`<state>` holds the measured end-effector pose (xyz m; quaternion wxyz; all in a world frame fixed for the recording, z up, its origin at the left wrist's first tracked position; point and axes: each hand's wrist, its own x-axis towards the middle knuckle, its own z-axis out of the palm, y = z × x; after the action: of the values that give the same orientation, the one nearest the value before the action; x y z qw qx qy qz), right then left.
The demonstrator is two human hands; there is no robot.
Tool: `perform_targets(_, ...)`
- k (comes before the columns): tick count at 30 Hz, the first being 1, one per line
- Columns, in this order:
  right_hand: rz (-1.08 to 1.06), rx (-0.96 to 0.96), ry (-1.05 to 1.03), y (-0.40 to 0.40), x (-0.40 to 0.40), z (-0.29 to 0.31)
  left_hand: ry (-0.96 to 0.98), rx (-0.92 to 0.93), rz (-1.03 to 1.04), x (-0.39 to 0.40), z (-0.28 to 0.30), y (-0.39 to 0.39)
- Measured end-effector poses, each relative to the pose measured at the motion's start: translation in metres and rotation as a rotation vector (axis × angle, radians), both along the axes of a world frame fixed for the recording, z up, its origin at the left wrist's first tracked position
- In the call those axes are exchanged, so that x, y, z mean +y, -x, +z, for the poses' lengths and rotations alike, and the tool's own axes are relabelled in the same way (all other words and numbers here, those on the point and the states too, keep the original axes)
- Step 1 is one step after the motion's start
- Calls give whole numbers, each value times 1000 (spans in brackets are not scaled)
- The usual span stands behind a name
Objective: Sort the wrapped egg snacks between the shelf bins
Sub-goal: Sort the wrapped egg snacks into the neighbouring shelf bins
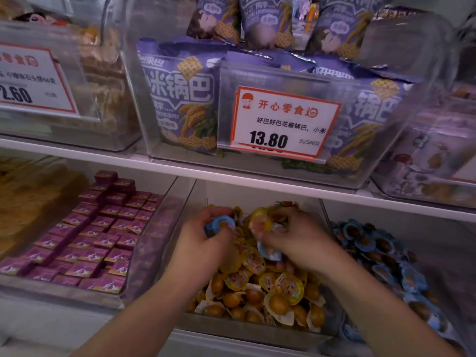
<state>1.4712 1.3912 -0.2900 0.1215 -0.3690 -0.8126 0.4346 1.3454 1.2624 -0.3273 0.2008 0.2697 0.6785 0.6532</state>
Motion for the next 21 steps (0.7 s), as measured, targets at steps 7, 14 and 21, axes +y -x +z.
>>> perform_targets(7,-76,312,153,-15,-20,4,-76,303,-107,-2,15,-27)
perform_targets(14,-75,733,1173,-42,-47,9,-160,571,-142,13,16,-80)
perform_targets(21,-167,616,775,-88,-32,17,-76,777,-369,20,17,-109)
